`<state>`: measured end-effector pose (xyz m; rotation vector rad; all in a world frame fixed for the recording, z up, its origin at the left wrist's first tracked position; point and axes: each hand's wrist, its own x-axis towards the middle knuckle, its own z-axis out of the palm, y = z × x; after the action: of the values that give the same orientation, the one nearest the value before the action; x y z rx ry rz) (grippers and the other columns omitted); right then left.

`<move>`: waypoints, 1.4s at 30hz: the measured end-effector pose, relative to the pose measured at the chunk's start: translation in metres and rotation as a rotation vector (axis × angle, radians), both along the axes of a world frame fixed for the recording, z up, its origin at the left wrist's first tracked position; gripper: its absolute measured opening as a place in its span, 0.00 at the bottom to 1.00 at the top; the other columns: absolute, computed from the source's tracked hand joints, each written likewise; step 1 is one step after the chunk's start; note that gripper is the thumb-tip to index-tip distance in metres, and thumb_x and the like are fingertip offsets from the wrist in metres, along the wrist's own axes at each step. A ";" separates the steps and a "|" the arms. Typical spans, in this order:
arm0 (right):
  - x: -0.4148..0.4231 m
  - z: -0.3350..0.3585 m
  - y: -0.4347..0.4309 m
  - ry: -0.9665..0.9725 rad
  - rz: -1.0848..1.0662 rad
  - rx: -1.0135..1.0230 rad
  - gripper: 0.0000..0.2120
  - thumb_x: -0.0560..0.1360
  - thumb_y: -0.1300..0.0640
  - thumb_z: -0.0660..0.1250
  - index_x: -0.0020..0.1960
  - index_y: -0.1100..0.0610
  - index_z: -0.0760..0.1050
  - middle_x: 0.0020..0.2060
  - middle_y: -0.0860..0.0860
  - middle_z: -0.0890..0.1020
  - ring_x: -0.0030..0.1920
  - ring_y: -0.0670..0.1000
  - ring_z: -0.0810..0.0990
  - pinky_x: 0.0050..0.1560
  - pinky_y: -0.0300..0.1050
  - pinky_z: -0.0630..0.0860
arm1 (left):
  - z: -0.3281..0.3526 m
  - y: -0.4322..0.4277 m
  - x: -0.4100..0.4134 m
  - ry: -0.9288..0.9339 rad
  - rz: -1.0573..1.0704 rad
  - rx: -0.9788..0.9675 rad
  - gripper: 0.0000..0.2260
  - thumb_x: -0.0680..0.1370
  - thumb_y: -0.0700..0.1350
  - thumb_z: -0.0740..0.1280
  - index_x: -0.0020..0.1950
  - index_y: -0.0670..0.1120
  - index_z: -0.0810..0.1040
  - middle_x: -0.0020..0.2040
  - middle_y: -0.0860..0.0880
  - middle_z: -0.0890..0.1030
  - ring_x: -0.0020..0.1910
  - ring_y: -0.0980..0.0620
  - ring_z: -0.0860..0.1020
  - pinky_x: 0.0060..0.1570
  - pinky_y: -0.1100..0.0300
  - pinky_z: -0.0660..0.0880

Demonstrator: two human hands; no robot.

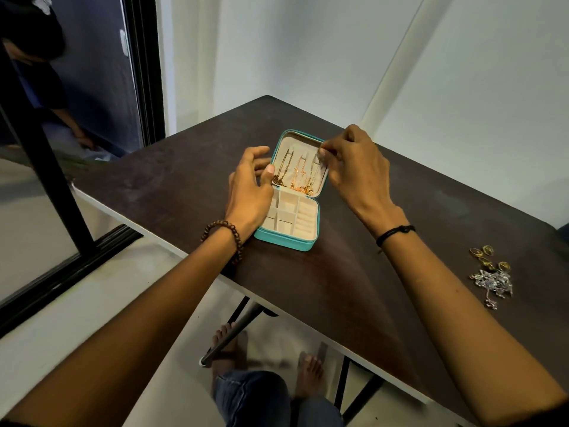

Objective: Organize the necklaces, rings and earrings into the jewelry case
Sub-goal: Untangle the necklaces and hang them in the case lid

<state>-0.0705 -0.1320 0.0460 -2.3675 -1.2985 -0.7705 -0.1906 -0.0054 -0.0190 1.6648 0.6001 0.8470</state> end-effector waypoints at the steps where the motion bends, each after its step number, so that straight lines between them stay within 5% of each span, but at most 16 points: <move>1: -0.002 -0.002 0.000 -0.040 -0.022 0.000 0.12 0.81 0.52 0.66 0.56 0.58 0.83 0.49 0.54 0.78 0.47 0.51 0.77 0.36 0.46 0.71 | 0.000 0.000 0.000 -0.003 0.000 0.006 0.15 0.83 0.43 0.63 0.70 0.50 0.70 0.62 0.53 0.78 0.52 0.62 0.77 0.40 0.76 0.75; 10: -0.008 -0.007 0.007 -0.135 -0.195 0.091 0.10 0.80 0.49 0.68 0.52 0.52 0.86 0.45 0.49 0.82 0.46 0.50 0.78 0.33 0.42 0.60 | -0.002 0.002 0.002 -0.013 -0.002 0.022 0.15 0.83 0.42 0.64 0.70 0.49 0.70 0.63 0.52 0.79 0.51 0.64 0.78 0.42 0.75 0.76; 28: -0.001 0.001 0.008 0.095 -0.181 0.139 0.08 0.78 0.47 0.70 0.49 0.51 0.79 0.48 0.46 0.81 0.45 0.44 0.73 0.42 0.47 0.66 | -0.002 0.003 0.001 0.019 0.003 0.010 0.16 0.83 0.44 0.62 0.71 0.51 0.68 0.63 0.52 0.79 0.55 0.60 0.78 0.39 0.71 0.77; 37: -0.007 -0.007 0.005 0.100 -0.139 0.099 0.05 0.79 0.53 0.67 0.53 0.53 0.79 0.51 0.49 0.80 0.48 0.49 0.78 0.39 0.47 0.69 | -0.003 0.003 0.002 0.049 -0.012 0.007 0.17 0.83 0.45 0.62 0.72 0.52 0.68 0.61 0.56 0.79 0.65 0.53 0.76 0.55 0.55 0.80; 42: -0.022 -0.021 -0.002 0.152 -0.098 0.042 0.05 0.79 0.53 0.67 0.53 0.52 0.78 0.51 0.48 0.79 0.48 0.46 0.78 0.34 0.38 0.67 | -0.001 0.003 0.001 0.033 0.016 0.026 0.16 0.83 0.46 0.64 0.71 0.49 0.70 0.62 0.54 0.80 0.58 0.58 0.78 0.48 0.65 0.80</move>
<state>-0.0926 -0.1336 0.0249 -2.4188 -1.1022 -0.6243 -0.1896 -0.0020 -0.0205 1.7024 0.6289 0.8431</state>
